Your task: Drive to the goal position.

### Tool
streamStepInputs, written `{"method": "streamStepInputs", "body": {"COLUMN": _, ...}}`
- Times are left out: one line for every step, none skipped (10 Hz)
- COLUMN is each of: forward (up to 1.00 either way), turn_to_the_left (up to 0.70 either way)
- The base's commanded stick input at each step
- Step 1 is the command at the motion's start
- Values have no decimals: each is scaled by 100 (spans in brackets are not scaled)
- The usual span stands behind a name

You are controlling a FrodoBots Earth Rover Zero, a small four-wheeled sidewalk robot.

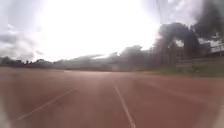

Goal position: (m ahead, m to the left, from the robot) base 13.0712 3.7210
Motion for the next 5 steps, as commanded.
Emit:
{"method": "streamStepInputs", "body": {"forward": 70, "turn_to_the_left": 0}}
{"method": "streamStepInputs", "body": {"forward": 70, "turn_to_the_left": 0}}
{"method": "streamStepInputs", "body": {"forward": 70, "turn_to_the_left": 0}}
{"method": "streamStepInputs", "body": {"forward": 70, "turn_to_the_left": 0}}
{"method": "streamStepInputs", "body": {"forward": 70, "turn_to_the_left": 0}}
